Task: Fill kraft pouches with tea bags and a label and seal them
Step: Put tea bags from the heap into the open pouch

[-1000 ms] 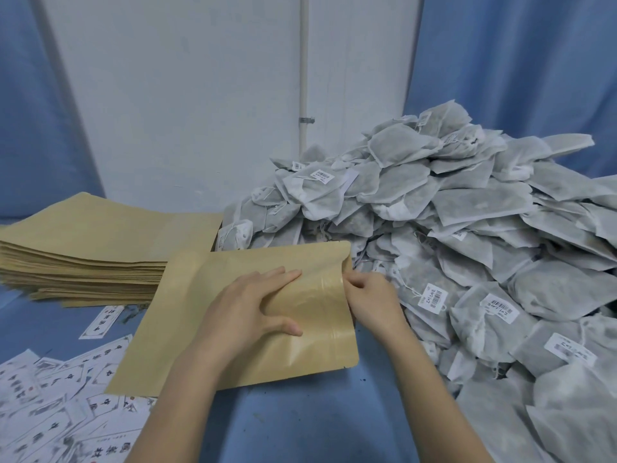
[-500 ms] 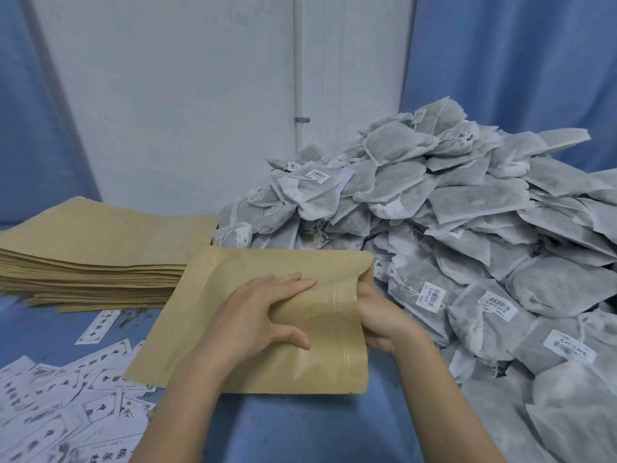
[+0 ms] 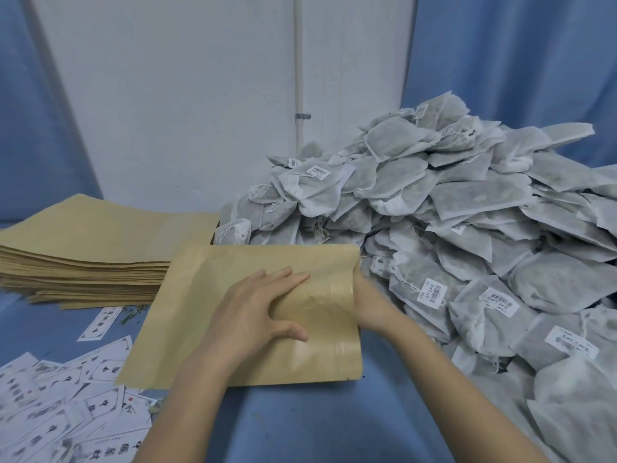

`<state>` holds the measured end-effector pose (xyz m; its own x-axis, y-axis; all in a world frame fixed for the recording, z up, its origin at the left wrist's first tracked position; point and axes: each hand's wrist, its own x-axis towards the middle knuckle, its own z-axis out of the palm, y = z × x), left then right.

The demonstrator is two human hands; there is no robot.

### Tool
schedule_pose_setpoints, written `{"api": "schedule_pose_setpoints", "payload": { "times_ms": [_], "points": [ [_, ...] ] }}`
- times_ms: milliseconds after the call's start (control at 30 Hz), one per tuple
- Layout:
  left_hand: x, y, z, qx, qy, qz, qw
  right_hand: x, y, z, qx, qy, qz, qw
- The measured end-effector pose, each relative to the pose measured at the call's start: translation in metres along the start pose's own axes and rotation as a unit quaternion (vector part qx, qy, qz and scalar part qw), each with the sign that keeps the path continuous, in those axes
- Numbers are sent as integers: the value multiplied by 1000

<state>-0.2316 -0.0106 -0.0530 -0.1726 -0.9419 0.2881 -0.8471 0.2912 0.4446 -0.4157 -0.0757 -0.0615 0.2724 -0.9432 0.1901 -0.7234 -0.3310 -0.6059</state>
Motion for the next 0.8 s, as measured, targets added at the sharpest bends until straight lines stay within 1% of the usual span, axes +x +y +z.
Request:
{"api": "schedule_pose_setpoints", "payload": {
  "times_ms": [33,100,133,167,200,233,300,367,400,433,467,533,567,600,667,733,767,800],
  "points": [
    [1,0,1,13,8,-4,1000,-4,6,-8,-48,16,-1,999],
    [2,-1,4,42,19,-7,999,-18,20,-25,-151,80,31,985],
    [2,-1,5,50,22,-8,998,-20,28,-29,-233,120,40,964],
    [2,-1,6,52,24,-10,998,-22,34,-32,-328,142,51,933],
    [2,-1,6,51,25,-10,998,-22,39,-32,-379,155,78,909],
    [2,-1,6,49,25,-10,998,-23,41,-33,-403,158,105,895],
    [2,-1,7,43,29,-10,999,-25,41,-36,-412,143,141,889],
    [2,-1,6,39,34,-14,999,-24,39,-38,-417,122,137,890],
    [1,-1,6,38,37,-17,998,-24,38,-38,-411,116,120,896],
    [1,-2,6,36,41,-18,998,-25,36,-38,-385,119,99,910],
    [1,-2,5,34,45,-19,998,-26,34,-38,-330,136,76,931],
    [1,-3,5,33,52,-21,998,-32,25,-39,-151,180,53,971],
    [1,-3,5,34,55,-21,998,-33,23,-41,-42,203,53,977],
    [1,-3,5,34,59,-22,997,-33,21,-43,61,220,64,971],
    [1,-4,4,32,72,-22,997,-32,20,-48,244,218,102,939],
    [1,-5,4,24,85,-21,996,-30,17,-48,388,162,134,897],
    [1,-5,3,16,90,-20,996,-29,15,-46,427,125,142,884],
    [1,-5,3,9,95,-19,995,-27,13,-43,444,88,144,880]
  ]
}}
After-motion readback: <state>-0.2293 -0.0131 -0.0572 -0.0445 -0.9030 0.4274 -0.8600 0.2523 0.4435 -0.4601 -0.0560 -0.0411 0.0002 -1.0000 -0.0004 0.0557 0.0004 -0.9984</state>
